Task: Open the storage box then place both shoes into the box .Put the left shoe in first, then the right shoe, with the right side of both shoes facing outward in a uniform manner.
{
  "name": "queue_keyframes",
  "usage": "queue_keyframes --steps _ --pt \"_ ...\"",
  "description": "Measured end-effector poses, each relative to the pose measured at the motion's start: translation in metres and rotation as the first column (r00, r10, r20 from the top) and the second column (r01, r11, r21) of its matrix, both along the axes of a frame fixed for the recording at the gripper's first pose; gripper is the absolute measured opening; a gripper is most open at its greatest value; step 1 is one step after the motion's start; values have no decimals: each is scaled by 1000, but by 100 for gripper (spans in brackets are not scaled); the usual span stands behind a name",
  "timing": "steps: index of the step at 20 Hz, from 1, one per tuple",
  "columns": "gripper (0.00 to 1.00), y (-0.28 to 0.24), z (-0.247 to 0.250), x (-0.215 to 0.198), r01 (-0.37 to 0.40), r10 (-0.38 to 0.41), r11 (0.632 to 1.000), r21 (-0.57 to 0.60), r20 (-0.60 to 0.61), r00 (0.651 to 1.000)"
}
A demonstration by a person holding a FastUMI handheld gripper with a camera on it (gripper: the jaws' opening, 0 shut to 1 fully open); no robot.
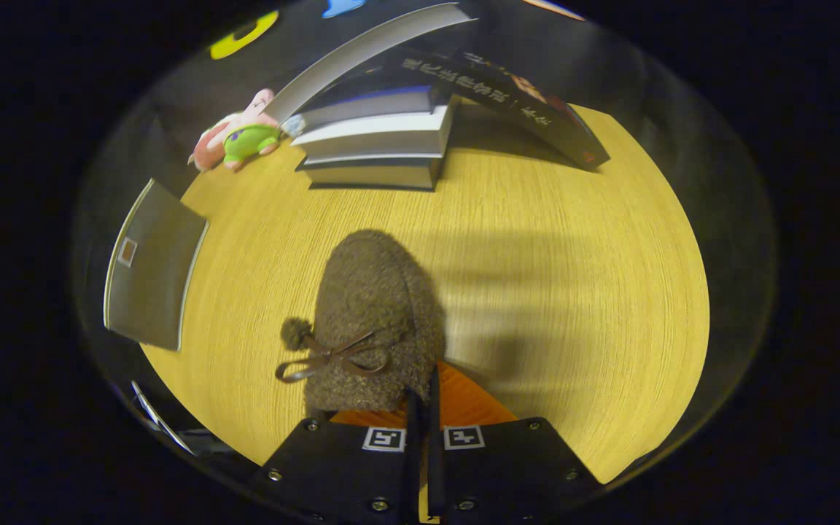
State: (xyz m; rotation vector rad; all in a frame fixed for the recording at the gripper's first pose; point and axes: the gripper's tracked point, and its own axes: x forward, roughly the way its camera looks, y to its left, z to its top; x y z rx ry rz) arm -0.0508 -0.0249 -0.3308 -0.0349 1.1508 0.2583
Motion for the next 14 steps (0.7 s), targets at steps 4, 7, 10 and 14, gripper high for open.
queue_keyframes --steps 4,7,10,14 --pt "5 4 10 -3 56 -56 998 28 -3 998" --pt "5 15 28 -5 103 -104 993 51 16 994" --pt "5 33 48 -8 125 -128 989 76 28 991" --pt "5 62 79 -9 128 -135 987 102 66 989"
